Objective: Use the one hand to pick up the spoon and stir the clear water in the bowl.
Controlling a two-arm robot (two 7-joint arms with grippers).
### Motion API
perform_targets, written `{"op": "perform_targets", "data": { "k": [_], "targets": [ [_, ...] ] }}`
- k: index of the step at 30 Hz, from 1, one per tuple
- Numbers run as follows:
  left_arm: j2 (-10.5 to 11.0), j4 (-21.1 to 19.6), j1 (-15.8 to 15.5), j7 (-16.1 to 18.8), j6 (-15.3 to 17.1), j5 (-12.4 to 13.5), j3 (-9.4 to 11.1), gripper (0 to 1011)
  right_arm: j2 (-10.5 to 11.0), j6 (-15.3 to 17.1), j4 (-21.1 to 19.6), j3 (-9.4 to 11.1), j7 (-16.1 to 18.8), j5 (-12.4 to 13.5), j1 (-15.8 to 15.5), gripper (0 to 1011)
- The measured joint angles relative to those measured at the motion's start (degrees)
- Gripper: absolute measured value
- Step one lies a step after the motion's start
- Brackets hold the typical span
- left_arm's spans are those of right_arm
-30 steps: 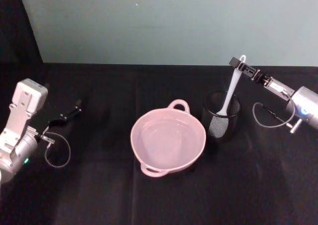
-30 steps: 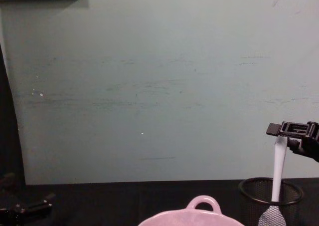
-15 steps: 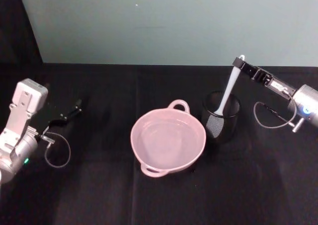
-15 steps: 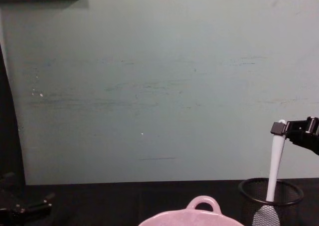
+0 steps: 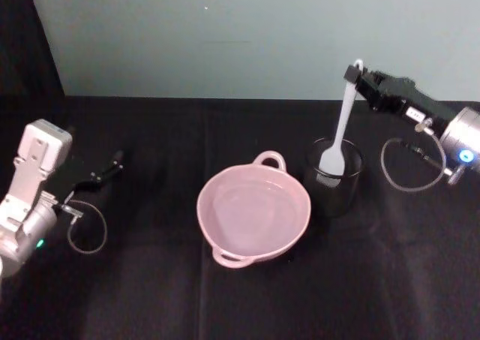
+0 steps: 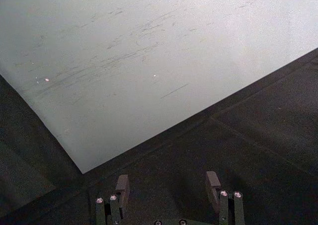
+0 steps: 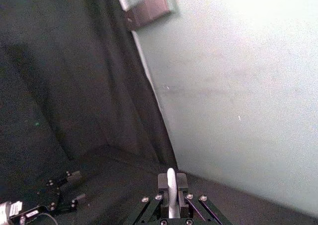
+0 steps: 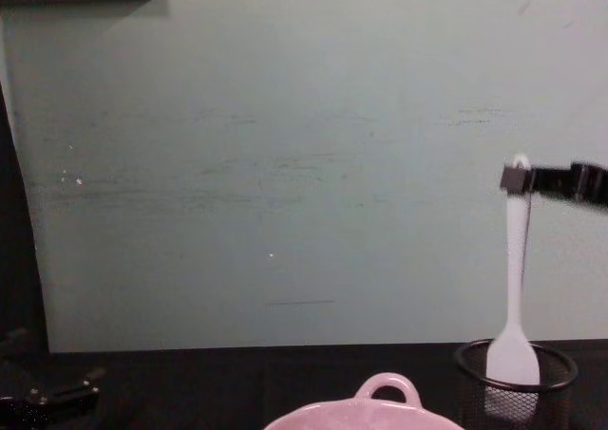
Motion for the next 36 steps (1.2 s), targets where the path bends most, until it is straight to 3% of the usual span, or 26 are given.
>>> {"op": "perform_targets", "data": {
  "k": [12,18,36],
  "targets": [
    [0.0,0.0,0.0,0.0,0.0,0.0,0.0,1011,3.4,-1.6,-12.8,2.8,-1.8,-4.9,-1.7,106],
    [0.0,0.0,0.0,0.0,0.0,0.0,0.0,1011,3.6,-1.5,-14.5,3.7,-1.8,-5.3,-2.5,106],
    [0.0,0.0,0.0,0.0,0.0,0.0,0.0,1011,3.6,-1.5,-14.0,3.5,-1.8,-5.2,-2.2,106]
  ]
}}
